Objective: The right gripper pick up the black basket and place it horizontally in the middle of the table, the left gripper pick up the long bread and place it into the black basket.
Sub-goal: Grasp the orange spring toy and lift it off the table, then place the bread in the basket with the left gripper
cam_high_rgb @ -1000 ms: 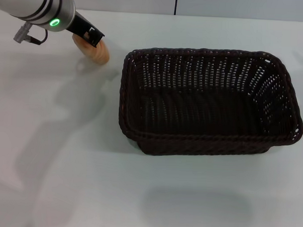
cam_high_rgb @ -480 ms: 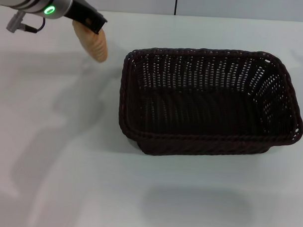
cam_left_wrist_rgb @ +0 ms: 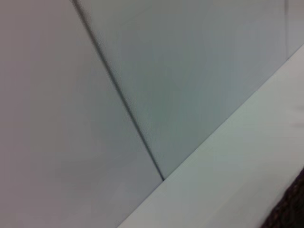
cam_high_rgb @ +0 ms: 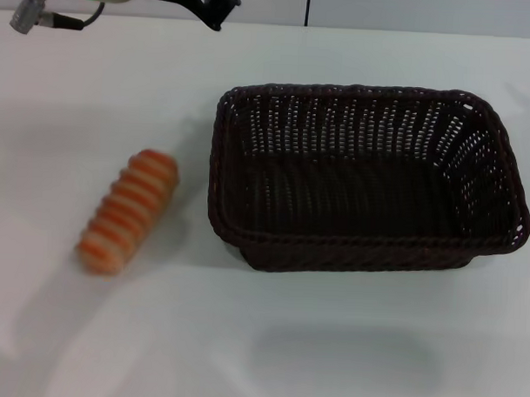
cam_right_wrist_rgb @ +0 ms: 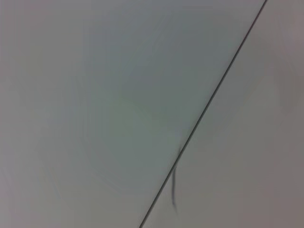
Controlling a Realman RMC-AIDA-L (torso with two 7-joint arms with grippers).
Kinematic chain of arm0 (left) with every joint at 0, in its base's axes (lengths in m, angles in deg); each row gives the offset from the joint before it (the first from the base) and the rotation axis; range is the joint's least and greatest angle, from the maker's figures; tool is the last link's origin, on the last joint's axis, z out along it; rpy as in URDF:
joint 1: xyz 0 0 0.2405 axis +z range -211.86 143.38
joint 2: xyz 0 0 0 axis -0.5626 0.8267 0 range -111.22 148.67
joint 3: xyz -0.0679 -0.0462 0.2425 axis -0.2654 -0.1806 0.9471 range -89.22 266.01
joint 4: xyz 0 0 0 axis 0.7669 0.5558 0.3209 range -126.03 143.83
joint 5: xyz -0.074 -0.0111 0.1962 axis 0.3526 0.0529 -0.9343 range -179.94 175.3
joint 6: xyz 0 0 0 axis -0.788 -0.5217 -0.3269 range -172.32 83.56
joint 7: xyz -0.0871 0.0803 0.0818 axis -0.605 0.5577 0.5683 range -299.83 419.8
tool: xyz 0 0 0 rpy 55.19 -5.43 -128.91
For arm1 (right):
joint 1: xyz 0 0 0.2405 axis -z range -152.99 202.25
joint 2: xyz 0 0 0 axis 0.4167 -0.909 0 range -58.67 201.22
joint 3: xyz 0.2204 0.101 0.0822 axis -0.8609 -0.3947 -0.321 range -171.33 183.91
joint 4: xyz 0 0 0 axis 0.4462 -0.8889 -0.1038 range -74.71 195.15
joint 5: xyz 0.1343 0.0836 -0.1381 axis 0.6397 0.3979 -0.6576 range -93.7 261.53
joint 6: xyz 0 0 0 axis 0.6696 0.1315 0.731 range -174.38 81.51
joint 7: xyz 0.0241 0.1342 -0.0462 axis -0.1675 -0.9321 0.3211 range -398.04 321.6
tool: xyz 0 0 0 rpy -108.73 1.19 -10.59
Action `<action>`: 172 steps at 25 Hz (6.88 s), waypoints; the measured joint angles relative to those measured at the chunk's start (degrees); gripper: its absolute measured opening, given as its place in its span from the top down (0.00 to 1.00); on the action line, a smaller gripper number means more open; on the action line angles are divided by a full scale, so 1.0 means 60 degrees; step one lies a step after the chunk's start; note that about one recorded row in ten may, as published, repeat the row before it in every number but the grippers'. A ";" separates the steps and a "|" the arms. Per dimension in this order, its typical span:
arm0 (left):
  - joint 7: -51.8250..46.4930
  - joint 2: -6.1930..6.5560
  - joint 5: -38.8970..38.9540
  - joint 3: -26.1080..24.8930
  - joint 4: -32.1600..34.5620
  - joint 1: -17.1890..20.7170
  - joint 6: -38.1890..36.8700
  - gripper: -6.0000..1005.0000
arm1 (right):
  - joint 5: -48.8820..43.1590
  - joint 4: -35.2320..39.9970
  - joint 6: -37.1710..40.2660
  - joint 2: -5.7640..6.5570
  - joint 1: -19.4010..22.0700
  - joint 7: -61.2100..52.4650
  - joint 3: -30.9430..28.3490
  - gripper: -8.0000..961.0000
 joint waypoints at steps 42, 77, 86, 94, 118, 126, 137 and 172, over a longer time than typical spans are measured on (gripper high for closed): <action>0.1304 0.0042 0.0648 -0.2845 -0.1241 0.3074 -0.2505 0.69 | -0.3296 0.1425 0.3109 -0.0052 0.1896 -0.5802 -0.1573 0.52; 0.0307 0.0015 0.1103 -0.0717 -0.4064 0.1473 -0.1410 0.24 | -0.3914 0.1436 0.3001 -0.0029 0.1733 -0.5784 -0.1227 0.52; 0.0189 0.0022 0.0701 -0.0637 -0.4329 0.1391 -0.1135 0.25 | -0.3923 0.1362 0.2997 -0.0028 0.1762 -0.5783 -0.1154 0.52; 0.0276 0.0035 0.0594 -0.0631 -0.4698 0.1322 -0.0969 0.31 | -0.3988 0.1162 0.2996 -0.0018 0.1854 -0.5784 -0.0996 0.52; 0.1008 0.0065 0.1634 -0.1081 -0.1407 0.3256 -0.0169 0.55 | -0.4152 0.1039 0.2997 -0.0030 0.1834 -0.5784 -0.0804 0.52; 0.1166 0.0069 0.3042 -0.0761 0.0569 0.3609 -0.0657 0.61 | -0.4164 0.1044 0.2998 -0.0030 0.1721 -0.5784 -0.0809 0.52; 0.1067 0.0012 0.3740 0.0801 0.0410 0.2744 0.0084 0.71 | -0.4164 0.1117 0.3001 -0.0029 0.1524 -0.5783 -0.0773 0.52; 0.1773 0.0031 0.3765 0.0904 -0.2780 0.0867 0.2144 0.54 | -0.4394 0.1110 0.2996 -0.0030 0.1397 -0.5783 -0.0666 0.52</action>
